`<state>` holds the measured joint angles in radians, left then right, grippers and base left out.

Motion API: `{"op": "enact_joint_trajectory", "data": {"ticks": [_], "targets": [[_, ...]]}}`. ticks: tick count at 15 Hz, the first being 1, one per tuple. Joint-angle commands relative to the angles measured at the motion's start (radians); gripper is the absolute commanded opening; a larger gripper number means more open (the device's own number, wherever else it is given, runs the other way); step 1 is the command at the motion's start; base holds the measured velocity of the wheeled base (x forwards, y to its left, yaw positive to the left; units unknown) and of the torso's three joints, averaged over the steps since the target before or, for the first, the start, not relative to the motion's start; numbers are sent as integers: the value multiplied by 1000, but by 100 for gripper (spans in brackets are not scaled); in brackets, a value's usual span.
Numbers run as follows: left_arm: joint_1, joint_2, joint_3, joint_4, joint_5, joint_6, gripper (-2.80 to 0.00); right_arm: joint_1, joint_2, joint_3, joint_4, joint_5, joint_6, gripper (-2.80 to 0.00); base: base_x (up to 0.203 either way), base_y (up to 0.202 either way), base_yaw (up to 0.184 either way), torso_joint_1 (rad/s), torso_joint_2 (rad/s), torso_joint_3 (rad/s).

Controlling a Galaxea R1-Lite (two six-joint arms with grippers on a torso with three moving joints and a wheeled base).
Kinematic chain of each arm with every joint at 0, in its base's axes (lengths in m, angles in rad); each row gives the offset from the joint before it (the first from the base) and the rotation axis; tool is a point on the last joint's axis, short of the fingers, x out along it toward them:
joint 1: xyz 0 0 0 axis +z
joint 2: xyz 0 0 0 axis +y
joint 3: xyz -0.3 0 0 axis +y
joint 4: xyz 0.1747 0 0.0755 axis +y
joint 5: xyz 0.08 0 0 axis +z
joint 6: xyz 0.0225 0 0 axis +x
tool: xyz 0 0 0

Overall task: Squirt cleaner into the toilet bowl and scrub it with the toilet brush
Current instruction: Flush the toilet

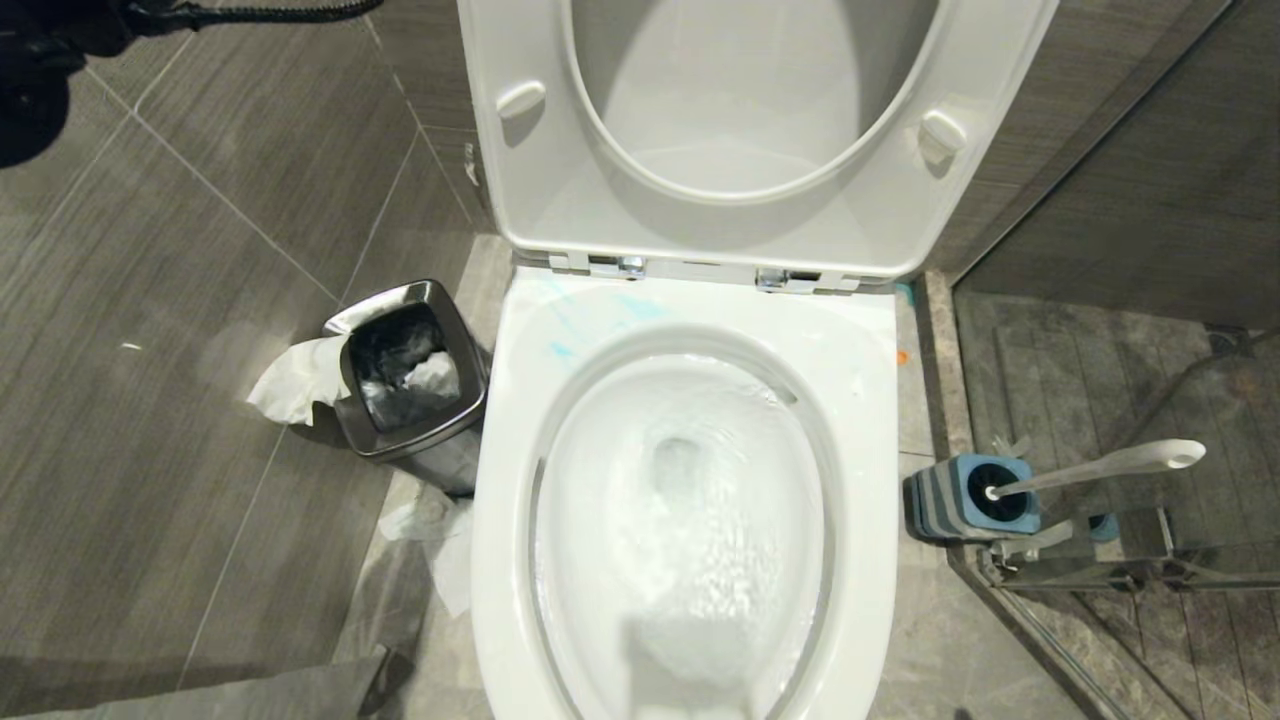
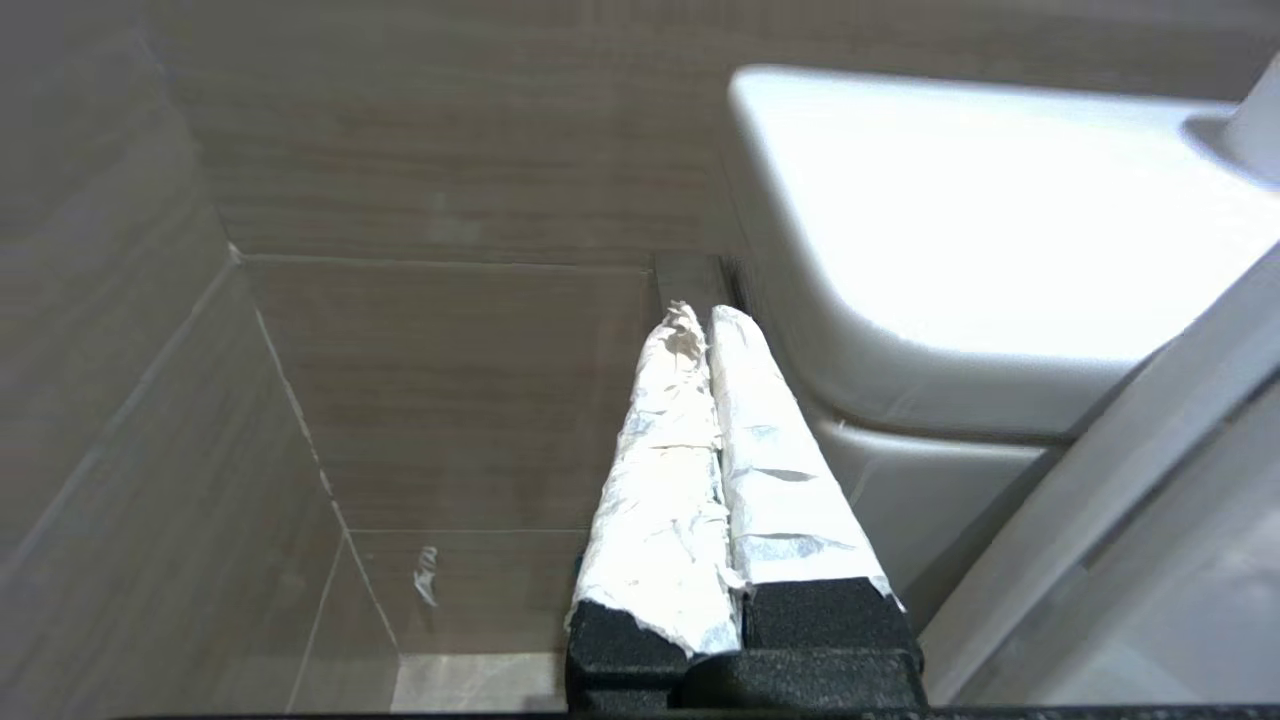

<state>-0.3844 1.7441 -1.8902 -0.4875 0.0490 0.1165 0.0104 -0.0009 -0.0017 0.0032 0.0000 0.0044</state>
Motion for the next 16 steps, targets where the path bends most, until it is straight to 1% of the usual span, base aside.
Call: {"op": "enact_joint_trajectory", "data": {"ticks": [1, 5, 7, 9, 10, 12, 13, 14, 16], "targets": [[-8, -67, 13, 5, 1, 3, -280, 0, 1, 0, 0, 0, 0, -280, 0, 0, 0, 0, 0, 0], [-14, -161, 118, 19, -14, -8, -280, 0, 1, 0, 0, 0, 0, -280, 0, 0, 0, 0, 0, 0], [-35, -223, 121, 142, -32, -38, -280, 0, 1, 0, 0, 0, 0, -280, 0, 0, 0, 0, 0, 0], [-44, -278, 88, 311, -80, -68, -280, 0, 1, 0, 0, 0, 0, -280, 0, 0, 0, 0, 0, 0], [-46, -293, 72, 349, -118, -74, -280, 0, 1, 0, 0, 0, 0, -280, 0, 0, 0, 0, 0, 0], [-36, -318, 83, 369, -200, -78, -280, 0, 1, 0, 0, 0, 0, -280, 0, 0, 0, 0, 0, 0], [-12, -322, 84, 398, -231, -80, -280, 0, 1, 0, 0, 0, 0, -280, 0, 0, 0, 0, 0, 0], [21, -322, 83, 425, -283, -90, -280, 0, 1, 0, 0, 0, 0, -280, 0, 0, 0, 0, 0, 0], [103, -302, 76, 448, -444, -147, -280, 0, 1, 0, 0, 0, 0, -280, 0, 0, 0, 0, 0, 0]]}}
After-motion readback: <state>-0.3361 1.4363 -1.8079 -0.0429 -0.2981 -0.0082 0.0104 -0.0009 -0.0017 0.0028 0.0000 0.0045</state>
